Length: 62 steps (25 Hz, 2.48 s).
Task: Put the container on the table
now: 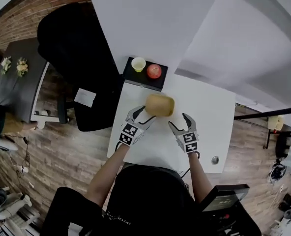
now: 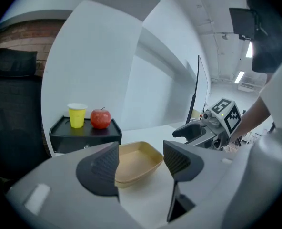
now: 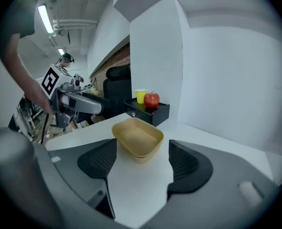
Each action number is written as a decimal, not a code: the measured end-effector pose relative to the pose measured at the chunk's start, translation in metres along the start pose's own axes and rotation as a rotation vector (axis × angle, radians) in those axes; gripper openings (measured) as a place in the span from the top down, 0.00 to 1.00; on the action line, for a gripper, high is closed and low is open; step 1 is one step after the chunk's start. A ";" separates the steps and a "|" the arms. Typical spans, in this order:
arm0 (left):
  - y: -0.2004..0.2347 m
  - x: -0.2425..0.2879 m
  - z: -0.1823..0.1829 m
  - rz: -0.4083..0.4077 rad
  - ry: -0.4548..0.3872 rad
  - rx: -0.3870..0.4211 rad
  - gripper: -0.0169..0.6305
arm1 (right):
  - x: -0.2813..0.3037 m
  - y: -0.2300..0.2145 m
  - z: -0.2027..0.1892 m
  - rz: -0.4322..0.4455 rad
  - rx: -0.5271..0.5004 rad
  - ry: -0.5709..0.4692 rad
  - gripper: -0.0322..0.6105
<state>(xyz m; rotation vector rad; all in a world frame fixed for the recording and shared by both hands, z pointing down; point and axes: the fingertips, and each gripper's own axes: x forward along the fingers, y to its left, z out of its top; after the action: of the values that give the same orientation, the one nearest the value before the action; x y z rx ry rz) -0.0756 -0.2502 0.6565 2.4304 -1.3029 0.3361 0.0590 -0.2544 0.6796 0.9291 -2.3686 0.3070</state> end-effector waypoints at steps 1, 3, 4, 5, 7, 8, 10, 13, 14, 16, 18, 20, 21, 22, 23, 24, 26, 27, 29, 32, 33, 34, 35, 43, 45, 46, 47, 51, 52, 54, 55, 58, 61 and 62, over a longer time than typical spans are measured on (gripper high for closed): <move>-0.004 -0.002 0.009 0.000 -0.021 0.014 0.53 | -0.004 0.001 0.008 -0.009 0.003 -0.036 0.40; -0.013 -0.006 0.029 -0.002 -0.063 0.039 0.56 | -0.016 0.002 0.028 -0.026 0.007 -0.101 0.43; -0.016 -0.008 0.040 -0.004 -0.087 0.049 0.57 | -0.023 0.003 0.040 -0.036 0.010 -0.135 0.44; -0.020 -0.011 0.051 -0.008 -0.113 0.057 0.58 | -0.032 0.004 0.053 -0.048 0.013 -0.171 0.45; -0.028 -0.015 0.078 -0.017 -0.172 0.085 0.60 | -0.050 0.004 0.080 -0.076 0.014 -0.250 0.50; -0.032 -0.018 0.093 -0.021 -0.205 0.104 0.62 | -0.059 0.003 0.095 -0.090 0.011 -0.290 0.52; -0.040 -0.025 0.124 -0.022 -0.271 0.143 0.64 | -0.077 0.003 0.123 -0.110 0.000 -0.363 0.55; -0.054 -0.038 0.166 -0.031 -0.364 0.200 0.68 | -0.102 0.006 0.159 -0.138 -0.022 -0.452 0.59; -0.061 -0.042 0.177 -0.041 -0.390 0.218 0.69 | -0.112 0.006 0.170 -0.148 -0.029 -0.479 0.61; -0.075 -0.049 0.197 -0.063 -0.435 0.253 0.69 | -0.130 0.010 0.189 -0.168 -0.048 -0.527 0.65; -0.086 -0.060 0.215 -0.075 -0.474 0.281 0.70 | -0.144 0.016 0.206 -0.177 -0.071 -0.569 0.66; -0.095 -0.070 0.234 -0.078 -0.515 0.308 0.72 | -0.156 0.021 0.225 -0.182 -0.094 -0.610 0.68; -0.098 -0.075 0.244 -0.078 -0.536 0.319 0.72 | -0.161 0.023 0.233 -0.184 -0.103 -0.631 0.69; -0.102 -0.079 0.253 -0.076 -0.558 0.330 0.73 | -0.167 0.025 0.241 -0.188 -0.109 -0.650 0.69; -0.106 -0.084 0.263 -0.074 -0.580 0.342 0.74 | -0.173 0.027 0.247 -0.193 -0.113 -0.667 0.70; -0.110 -0.090 0.273 -0.072 -0.603 0.354 0.75 | -0.178 0.028 0.254 -0.198 -0.112 -0.681 0.71; -0.116 -0.100 0.294 -0.066 -0.651 0.389 0.75 | -0.186 0.030 0.266 -0.209 -0.109 -0.704 0.72; -0.119 -0.106 0.305 -0.061 -0.676 0.409 0.76 | -0.190 0.031 0.272 -0.217 -0.115 -0.717 0.73; -0.124 -0.117 0.324 -0.048 -0.724 0.447 0.77 | -0.197 0.032 0.283 -0.237 -0.130 -0.740 0.74; -0.127 -0.123 0.334 -0.039 -0.771 0.468 0.81 | -0.201 0.033 0.292 -0.261 -0.147 -0.765 0.75; -0.126 -0.121 0.332 -0.040 -0.770 0.464 0.81 | -0.201 0.033 0.292 -0.267 -0.151 -0.766 0.75; -0.126 -0.118 0.327 -0.042 -0.763 0.458 0.82 | -0.199 0.032 0.290 -0.270 -0.152 -0.764 0.76; -0.125 -0.115 0.320 -0.043 -0.749 0.450 0.82 | -0.198 0.032 0.287 -0.271 -0.150 -0.761 0.76; -0.123 -0.089 0.256 -0.059 -0.594 0.420 0.86 | -0.180 0.023 0.242 -0.294 -0.086 -0.670 0.80; -0.117 -0.086 0.244 -0.052 -0.559 0.410 0.86 | -0.174 0.025 0.234 -0.294 -0.080 -0.647 0.81; -0.115 -0.085 0.240 -0.049 -0.552 0.407 0.87 | -0.171 0.026 0.231 -0.293 -0.080 -0.639 0.81; -0.114 -0.084 0.238 -0.047 -0.552 0.405 0.87 | -0.168 0.026 0.229 -0.291 -0.080 -0.632 0.81; -0.112 -0.078 0.226 -0.040 -0.527 0.385 0.87 | -0.157 0.028 0.216 -0.284 -0.060 -0.600 0.83; -0.111 -0.076 0.222 -0.039 -0.513 0.376 0.88 | -0.154 0.027 0.212 -0.283 -0.057 -0.591 0.83; -0.108 -0.072 0.215 -0.038 -0.490 0.361 0.88 | -0.149 0.026 0.206 -0.281 -0.053 -0.582 0.84; -0.107 -0.070 0.211 -0.036 -0.477 0.355 0.88 | -0.146 0.026 0.203 -0.279 -0.052 -0.577 0.84; -0.104 -0.064 0.199 -0.034 -0.453 0.337 0.88 | -0.139 0.026 0.193 -0.270 -0.047 -0.558 0.85; -0.104 -0.059 0.187 -0.039 -0.432 0.331 0.89 | -0.134 0.026 0.183 -0.266 -0.055 -0.541 0.86; -0.103 -0.057 0.183 -0.038 -0.422 0.327 0.89 | -0.132 0.025 0.179 -0.266 -0.056 -0.535 0.87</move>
<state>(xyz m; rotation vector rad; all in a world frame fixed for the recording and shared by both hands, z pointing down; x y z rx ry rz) -0.0135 -0.2316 0.4485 2.9133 -1.4596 0.0214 0.0443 -0.2352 0.4564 1.4199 -2.6545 -0.1318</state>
